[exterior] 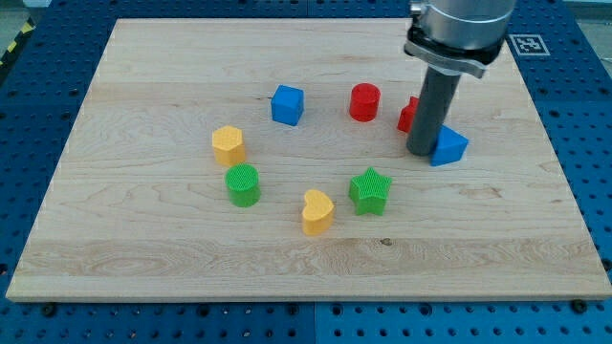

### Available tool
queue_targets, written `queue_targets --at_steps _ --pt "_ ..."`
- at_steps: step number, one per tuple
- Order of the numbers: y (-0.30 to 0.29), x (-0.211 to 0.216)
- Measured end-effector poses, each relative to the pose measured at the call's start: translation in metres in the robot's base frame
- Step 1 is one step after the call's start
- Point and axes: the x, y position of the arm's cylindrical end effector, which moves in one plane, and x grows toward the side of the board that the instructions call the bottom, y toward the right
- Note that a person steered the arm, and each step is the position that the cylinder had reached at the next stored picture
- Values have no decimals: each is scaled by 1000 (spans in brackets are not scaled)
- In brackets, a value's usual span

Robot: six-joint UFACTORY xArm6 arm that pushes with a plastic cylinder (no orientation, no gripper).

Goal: Slide the green star down and right a bit

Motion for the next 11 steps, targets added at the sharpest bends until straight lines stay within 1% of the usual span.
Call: queue_targets --at_steps 1,2,5,6,8,9,11 --pt "10 6" --pt "2 18" --pt "-80 21" --pt "-89 28" --pt "-100 73" --pt "-110 73" --pt "-110 70"
